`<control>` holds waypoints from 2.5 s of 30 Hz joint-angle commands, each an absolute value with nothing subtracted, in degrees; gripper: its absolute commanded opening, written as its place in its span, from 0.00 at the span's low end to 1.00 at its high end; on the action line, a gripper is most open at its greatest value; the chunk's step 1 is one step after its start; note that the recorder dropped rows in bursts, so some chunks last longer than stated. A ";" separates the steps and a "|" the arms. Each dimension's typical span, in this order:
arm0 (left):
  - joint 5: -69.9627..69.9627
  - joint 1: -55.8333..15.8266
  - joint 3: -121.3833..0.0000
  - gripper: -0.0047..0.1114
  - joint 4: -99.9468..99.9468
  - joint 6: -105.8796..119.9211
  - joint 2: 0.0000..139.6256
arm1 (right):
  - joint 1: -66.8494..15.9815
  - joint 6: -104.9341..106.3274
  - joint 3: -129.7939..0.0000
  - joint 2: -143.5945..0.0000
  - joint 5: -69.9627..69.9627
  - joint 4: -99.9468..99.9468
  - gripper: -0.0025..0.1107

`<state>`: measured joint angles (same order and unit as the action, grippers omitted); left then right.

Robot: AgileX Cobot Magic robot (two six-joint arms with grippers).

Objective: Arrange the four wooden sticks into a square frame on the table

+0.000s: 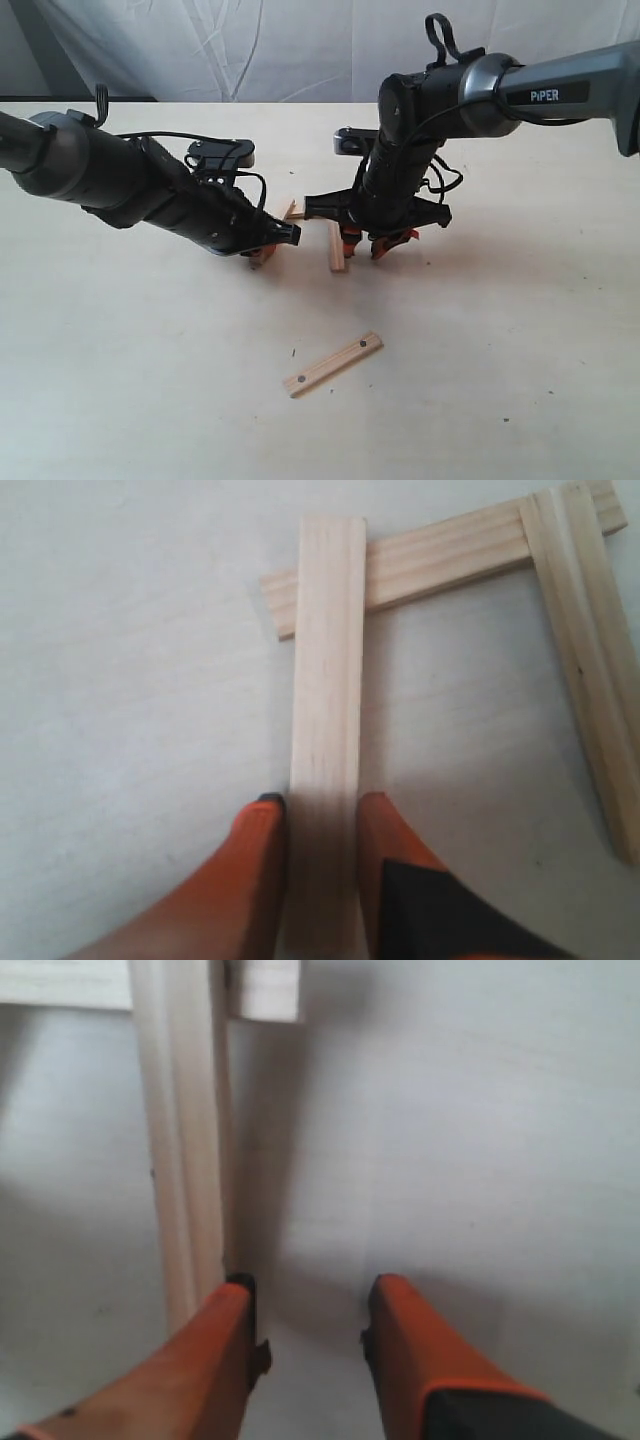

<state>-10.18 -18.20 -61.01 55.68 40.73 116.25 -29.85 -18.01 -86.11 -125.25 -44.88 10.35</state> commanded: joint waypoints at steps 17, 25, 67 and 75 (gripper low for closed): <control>-10.63 -18.52 -61.02 0.25 55.62 40.63 116.90 | -29.73 -17.49 -85.97 -124.53 -44.62 11.88 0.36; -11.52 -18.41 -61.02 0.43 55.62 40.63 116.65 | -29.33 -17.58 -85.97 -123.91 -44.25 11.50 0.36; -20.06 -10.96 -61.02 0.04 49.67 40.89 114.64 | -29.76 -16.03 -85.97 -124.56 -42.83 13.95 0.36; -22.19 -10.96 -61.02 0.04 50.51 40.98 114.64 | -29.76 -16.03 -85.97 -125.31 -42.71 13.95 0.36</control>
